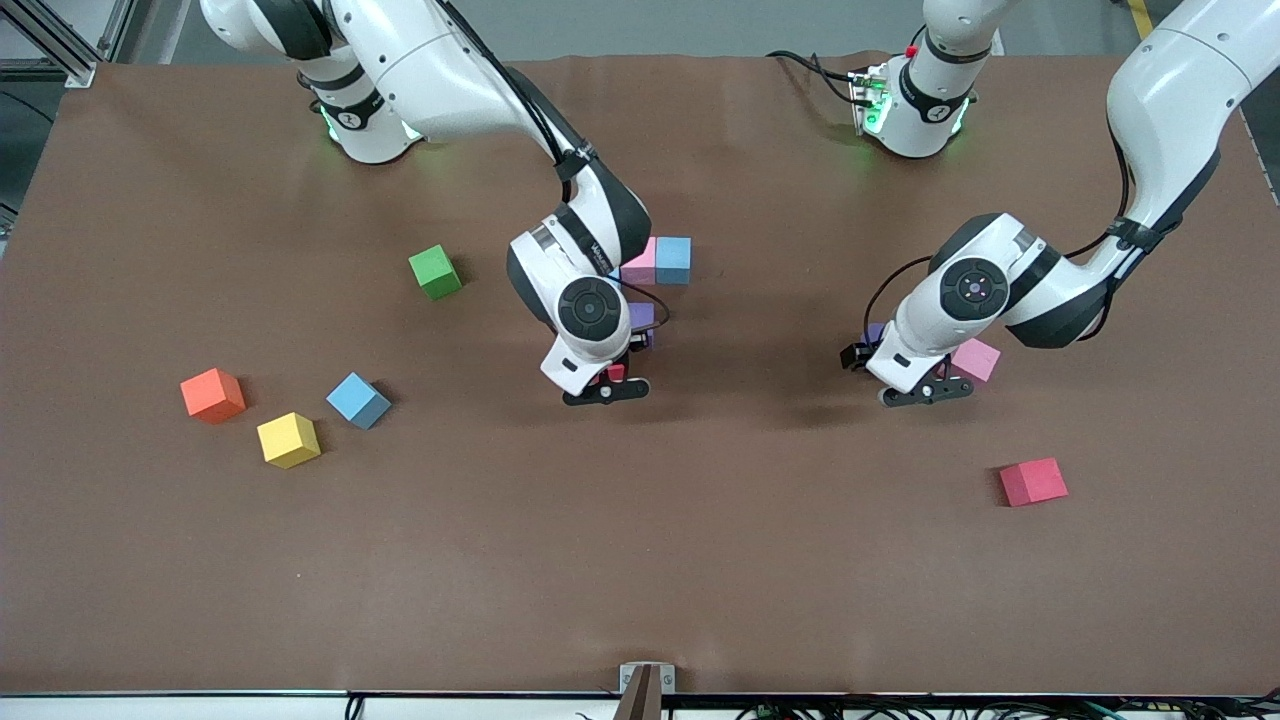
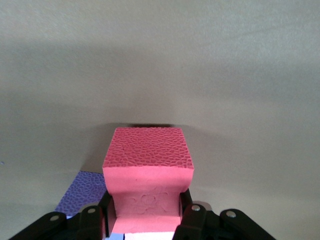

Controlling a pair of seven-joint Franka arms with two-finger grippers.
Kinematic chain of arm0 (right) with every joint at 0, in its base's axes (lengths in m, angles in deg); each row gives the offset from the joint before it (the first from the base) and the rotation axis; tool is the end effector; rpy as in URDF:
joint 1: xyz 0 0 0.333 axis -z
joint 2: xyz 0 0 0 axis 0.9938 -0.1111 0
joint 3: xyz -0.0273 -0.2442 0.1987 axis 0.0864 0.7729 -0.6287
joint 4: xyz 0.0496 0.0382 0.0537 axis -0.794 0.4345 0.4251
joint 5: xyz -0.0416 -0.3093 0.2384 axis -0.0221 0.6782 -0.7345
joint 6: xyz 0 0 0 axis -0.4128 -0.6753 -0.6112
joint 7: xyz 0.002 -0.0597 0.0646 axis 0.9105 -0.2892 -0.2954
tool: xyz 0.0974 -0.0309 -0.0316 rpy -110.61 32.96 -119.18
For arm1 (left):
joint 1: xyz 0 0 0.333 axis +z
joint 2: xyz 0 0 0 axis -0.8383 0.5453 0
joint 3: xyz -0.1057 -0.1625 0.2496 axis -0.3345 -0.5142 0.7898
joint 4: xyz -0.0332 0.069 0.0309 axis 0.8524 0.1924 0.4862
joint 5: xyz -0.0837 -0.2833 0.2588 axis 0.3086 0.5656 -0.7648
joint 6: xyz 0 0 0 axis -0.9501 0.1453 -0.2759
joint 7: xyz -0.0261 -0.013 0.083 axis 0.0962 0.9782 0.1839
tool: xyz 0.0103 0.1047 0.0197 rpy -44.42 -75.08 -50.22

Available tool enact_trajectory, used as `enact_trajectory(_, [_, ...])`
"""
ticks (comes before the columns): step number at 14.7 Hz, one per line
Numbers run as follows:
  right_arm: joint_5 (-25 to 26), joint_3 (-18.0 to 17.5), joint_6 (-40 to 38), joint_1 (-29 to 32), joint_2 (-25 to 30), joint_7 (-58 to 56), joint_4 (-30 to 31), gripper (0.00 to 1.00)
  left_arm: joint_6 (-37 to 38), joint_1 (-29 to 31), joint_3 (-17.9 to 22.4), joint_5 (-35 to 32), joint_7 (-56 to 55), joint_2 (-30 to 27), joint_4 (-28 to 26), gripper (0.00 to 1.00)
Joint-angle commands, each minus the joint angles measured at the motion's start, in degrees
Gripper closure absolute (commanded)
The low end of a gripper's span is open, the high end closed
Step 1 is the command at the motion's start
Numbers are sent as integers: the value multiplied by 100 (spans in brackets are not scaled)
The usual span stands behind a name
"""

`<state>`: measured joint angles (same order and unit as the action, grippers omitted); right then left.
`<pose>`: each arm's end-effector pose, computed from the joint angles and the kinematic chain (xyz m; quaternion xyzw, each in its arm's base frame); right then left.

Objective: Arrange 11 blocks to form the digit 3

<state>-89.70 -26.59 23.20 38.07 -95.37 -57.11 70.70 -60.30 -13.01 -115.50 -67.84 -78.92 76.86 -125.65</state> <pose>0.5301 0.4659 0.2267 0.9917 0.0548 -0.1159 0.0096 0.5239 -0.1579 0.2290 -0.9967 -0.0482 0.0575 0.0293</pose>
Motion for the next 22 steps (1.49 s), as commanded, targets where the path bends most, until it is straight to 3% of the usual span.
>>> enact_trajectory(1, [-89,31,13,2,81,65,220,67,-93,201,-66,-106,186,-159,-257,1])
enact_trajectory(8, [-98,31,-5,38,73,135,229,66,-67,254,-13,-106,582,-45,-354,1])
enact_trajectory(10, [-98,31,4,29,73,144,229,64,-93,254,83,-106,582,-27,-381,6])
enact_trajectory(11, [-98,31,4,29,73,144,229,45,-93,254,101,-106,582,-27,-389,12])
enact_trajectory(12, [-98,31,4,29,73,144,220,0,-93,254,110,-106,582,-27,-407,22])
enact_trajectory(14, [-89,40,-5,46,99,144,176,0,-76,246,101,-97,442,-36,-390,41])
enact_trajectory(17, [-80,93,-57,204,309,118,167,0,-67,141,67,-10,-285,-27,-206,61])
enact_trajectory(19, [-62,302,-459,266,467,118,-7,0,-67,-183,31,78,-987,-27,22,65])
enact_trajectory(22, [-54,935,-988,328,731,118,-167,0,-50,-876,57,849,-2068,-9,610,69])
